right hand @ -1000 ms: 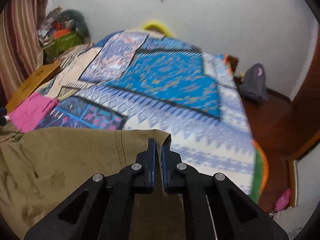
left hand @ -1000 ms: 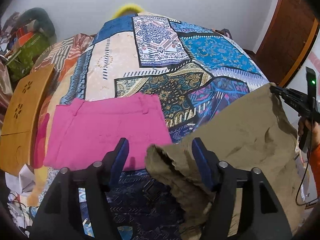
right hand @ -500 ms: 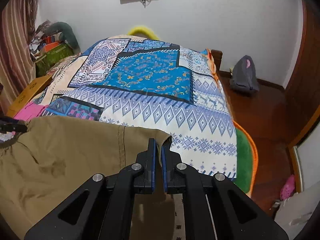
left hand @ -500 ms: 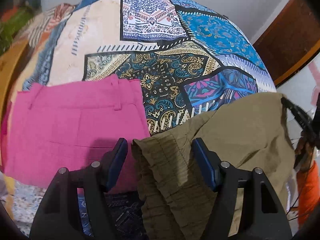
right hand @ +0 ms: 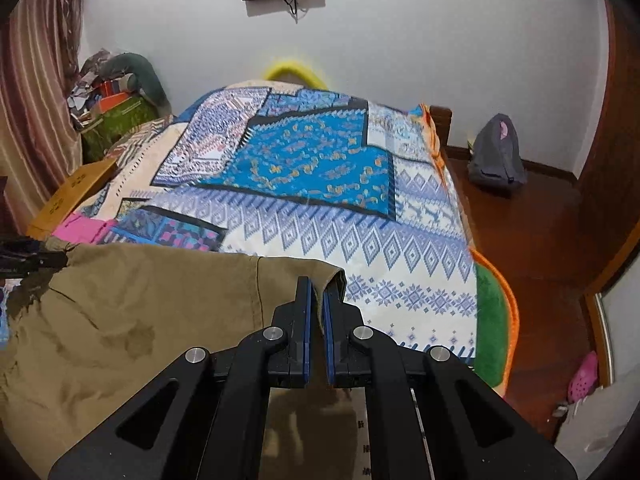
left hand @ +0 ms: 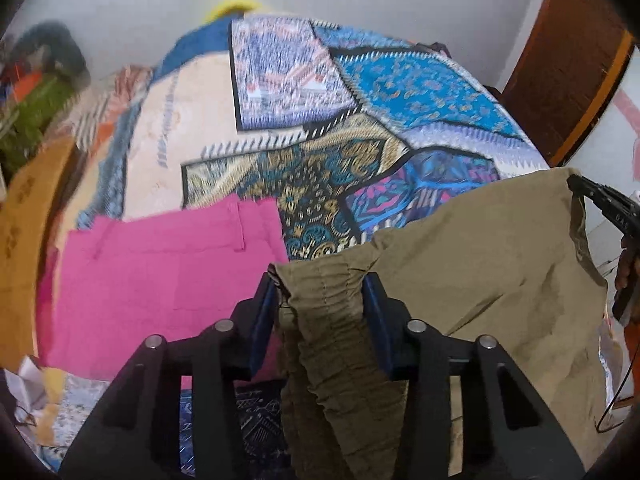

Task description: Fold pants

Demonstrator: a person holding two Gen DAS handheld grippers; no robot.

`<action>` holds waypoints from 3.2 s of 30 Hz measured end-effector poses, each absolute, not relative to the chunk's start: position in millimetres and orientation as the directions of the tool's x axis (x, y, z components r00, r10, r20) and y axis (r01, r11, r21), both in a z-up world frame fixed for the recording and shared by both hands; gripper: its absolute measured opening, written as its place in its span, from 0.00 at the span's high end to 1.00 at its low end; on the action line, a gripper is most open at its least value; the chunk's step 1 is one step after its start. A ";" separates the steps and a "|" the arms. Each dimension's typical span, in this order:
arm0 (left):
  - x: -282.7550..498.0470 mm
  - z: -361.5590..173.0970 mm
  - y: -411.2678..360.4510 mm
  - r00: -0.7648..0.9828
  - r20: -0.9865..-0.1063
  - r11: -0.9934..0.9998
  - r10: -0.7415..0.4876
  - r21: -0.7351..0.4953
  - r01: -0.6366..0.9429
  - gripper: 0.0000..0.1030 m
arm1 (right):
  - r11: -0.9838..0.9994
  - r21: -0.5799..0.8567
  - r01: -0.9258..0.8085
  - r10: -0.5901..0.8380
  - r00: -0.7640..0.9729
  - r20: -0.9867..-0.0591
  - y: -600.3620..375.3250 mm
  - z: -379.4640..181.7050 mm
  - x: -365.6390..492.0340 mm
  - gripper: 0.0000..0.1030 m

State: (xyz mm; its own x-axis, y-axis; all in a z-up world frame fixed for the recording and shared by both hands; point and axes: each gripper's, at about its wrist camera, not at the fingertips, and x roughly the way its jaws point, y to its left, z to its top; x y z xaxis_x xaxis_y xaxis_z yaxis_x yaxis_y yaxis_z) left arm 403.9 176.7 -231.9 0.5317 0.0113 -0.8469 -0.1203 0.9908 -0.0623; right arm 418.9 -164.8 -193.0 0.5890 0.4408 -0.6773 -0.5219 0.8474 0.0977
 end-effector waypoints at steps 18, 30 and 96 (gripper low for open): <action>308.9 -115.0 136.2 0.698 -0.715 0.999 0.031 -0.008 -0.052 0.63 | 0.837 0.139 -0.529 0.515 0.678 -0.525 -197.9 -92.5 329.8 0.96; 228.5 -94.7 99.4 0.721 -0.693 1.000 -0.004 0.000 0.006 0.65 | 0.833 0.193 -0.518 0.539 0.682 -0.494 -229.5 -75.7 252.9 0.96; 142.1 -198.1 71.7 0.566 -0.821 0.997 -0.073 -0.069 0.028 0.63 | 0.810 0.261 -0.526 0.508 0.404 -0.761 -184.9 -218.9 137.3 0.74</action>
State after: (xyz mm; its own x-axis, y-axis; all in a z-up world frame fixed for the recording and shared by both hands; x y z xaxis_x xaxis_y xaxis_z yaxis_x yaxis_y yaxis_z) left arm 142.1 71.7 -198.1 0.5664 -0.0728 -0.8209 0.0278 0.9972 -0.0693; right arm 137.3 -184.9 -218.9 0.4037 0.5077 -0.7611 -0.5255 0.8097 0.2613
